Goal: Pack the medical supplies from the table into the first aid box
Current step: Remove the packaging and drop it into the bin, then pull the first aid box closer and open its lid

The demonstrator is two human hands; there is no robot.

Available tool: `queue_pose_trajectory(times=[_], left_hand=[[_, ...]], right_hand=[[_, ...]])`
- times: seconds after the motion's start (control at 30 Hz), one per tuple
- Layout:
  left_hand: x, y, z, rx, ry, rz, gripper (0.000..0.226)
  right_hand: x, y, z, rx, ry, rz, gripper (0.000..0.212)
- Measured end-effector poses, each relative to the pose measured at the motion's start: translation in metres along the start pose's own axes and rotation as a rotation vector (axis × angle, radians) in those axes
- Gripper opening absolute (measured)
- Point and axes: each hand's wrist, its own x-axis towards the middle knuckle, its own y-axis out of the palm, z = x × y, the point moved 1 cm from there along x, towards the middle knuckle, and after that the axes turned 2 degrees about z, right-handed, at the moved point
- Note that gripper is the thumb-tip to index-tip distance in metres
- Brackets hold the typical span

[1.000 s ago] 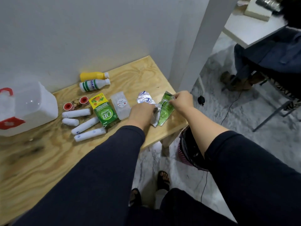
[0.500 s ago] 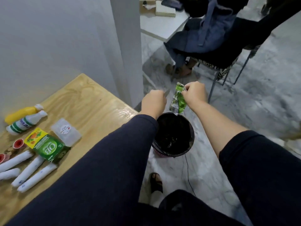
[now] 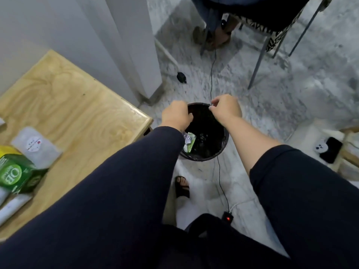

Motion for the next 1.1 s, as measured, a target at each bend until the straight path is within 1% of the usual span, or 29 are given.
queue_pose_trajectory(times=[0.1,0.23,0.3,0.4,0.47,0.6,0.7,0.77,0.87,0.97,1.03,1.1], left_hand=[[-0.006,-0.017,0.009,0.036,0.006,-0.05,0.035],[-0.032,-0.055,0.027,0.087,0.009,-0.135,0.036],[-0.055,-0.076,0.04,0.106,-0.008,-0.186,0.039],[-0.099,-0.103,0.071,0.1,-0.04,-0.286,0.039],[-0.134,-0.115,0.098,0.092,-0.074,-0.339,0.038],[-0.223,-0.128,0.161,0.066,-0.194,-0.404,0.044],[-0.296,-0.126,0.212,0.069,-0.312,-0.452,0.035],[-0.342,-0.121,0.242,0.06,-0.391,-0.482,0.027],[-0.407,-0.112,0.287,0.006,-0.54,-0.509,0.029],[-0.457,-0.104,0.327,0.002,-0.666,-0.548,0.027],[-0.481,-0.1,0.349,-0.017,-0.721,-0.571,0.035],[-0.498,-0.1,0.37,-0.038,-0.755,-0.608,0.045]], right_hand=[[-0.004,-0.006,0.02,-0.059,-0.051,0.02,0.026],[-0.026,-0.019,0.061,-0.148,-0.187,-0.001,0.029],[-0.046,-0.023,0.086,-0.203,-0.268,0.009,0.03],[-0.084,-0.022,0.123,-0.315,-0.407,0.069,0.027],[-0.115,-0.017,0.147,-0.367,-0.486,0.097,0.034],[-0.189,0.011,0.194,-0.421,-0.664,0.118,0.049],[-0.243,0.047,0.225,-0.443,-0.788,0.164,0.055],[-0.276,0.072,0.243,-0.452,-0.865,0.184,0.055],[-0.329,0.111,0.27,-0.464,-0.978,0.216,0.048],[-0.372,0.146,0.297,-0.563,-1.088,0.257,0.043],[-0.391,0.166,0.313,-0.559,-1.133,0.285,0.044],[-0.404,0.185,0.33,-0.557,-1.197,0.273,0.041]])
